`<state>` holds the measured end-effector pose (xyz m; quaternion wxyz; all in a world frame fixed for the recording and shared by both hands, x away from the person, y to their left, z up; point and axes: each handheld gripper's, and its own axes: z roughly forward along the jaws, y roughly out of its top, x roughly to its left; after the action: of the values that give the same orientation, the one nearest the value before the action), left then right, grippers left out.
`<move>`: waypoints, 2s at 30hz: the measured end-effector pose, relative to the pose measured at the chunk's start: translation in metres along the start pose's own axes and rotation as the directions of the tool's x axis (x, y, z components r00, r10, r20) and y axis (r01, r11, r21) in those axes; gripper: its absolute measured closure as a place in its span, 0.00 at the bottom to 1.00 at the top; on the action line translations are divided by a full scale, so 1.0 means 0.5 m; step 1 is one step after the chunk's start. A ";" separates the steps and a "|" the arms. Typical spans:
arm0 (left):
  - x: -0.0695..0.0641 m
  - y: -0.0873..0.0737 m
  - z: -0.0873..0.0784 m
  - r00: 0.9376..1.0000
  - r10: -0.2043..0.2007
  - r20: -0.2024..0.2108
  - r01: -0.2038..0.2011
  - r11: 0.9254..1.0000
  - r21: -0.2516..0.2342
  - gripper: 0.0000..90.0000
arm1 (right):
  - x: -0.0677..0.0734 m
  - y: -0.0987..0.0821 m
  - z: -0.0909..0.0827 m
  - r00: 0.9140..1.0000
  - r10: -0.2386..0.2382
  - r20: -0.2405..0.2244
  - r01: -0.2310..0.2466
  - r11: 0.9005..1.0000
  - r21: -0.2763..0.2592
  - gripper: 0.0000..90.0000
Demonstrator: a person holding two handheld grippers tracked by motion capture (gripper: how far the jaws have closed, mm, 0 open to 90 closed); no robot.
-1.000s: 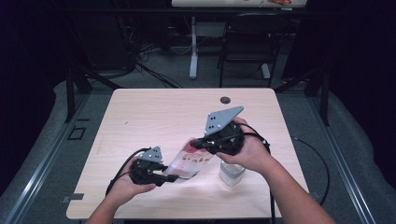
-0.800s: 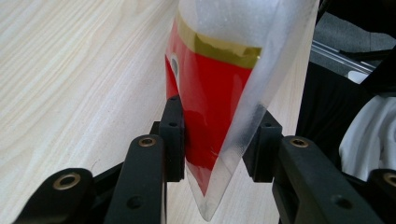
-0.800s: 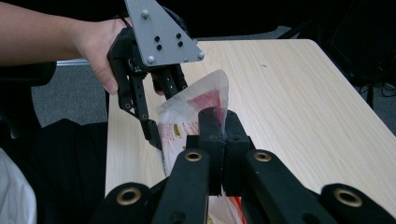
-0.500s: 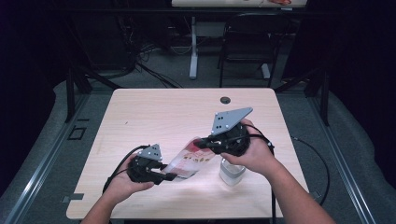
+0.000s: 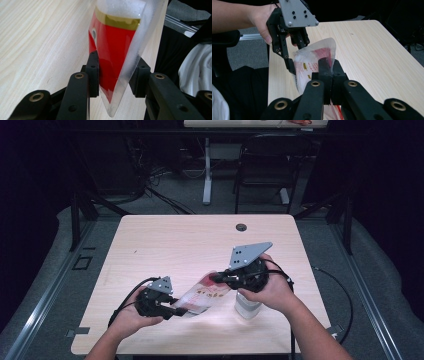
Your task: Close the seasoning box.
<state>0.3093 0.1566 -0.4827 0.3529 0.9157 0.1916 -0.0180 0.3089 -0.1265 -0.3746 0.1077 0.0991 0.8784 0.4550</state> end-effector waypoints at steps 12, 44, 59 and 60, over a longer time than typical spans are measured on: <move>0.008 -0.005 0.018 1.000 -0.012 0.014 0.012 0.999 0.041 0.74 | -0.006 -0.040 0.012 0.999 0.030 0.010 -0.030 1.000 0.008 1.00; 0.009 0.032 -0.017 1.000 -0.018 -0.002 0.018 0.998 0.053 0.75 | -0.025 -0.106 -0.015 0.992 0.118 0.040 -0.116 0.992 -0.057 1.00; 0.012 0.051 -0.044 1.000 -0.006 -0.008 0.006 0.998 0.058 0.75 | -0.031 -0.118 -0.024 0.987 0.151 0.047 -0.146 0.986 -0.080 1.00; 0.011 0.053 -0.045 1.000 -0.011 -0.009 0.012 0.998 0.054 0.75 | -0.032 -0.119 -0.025 0.987 0.152 0.046 -0.148 0.986 -0.082 1.00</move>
<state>0.3218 0.1553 -0.4499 0.3272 0.9238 0.1978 -0.0209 0.3164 -0.1743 -0.4150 0.0996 0.1725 0.8467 0.4934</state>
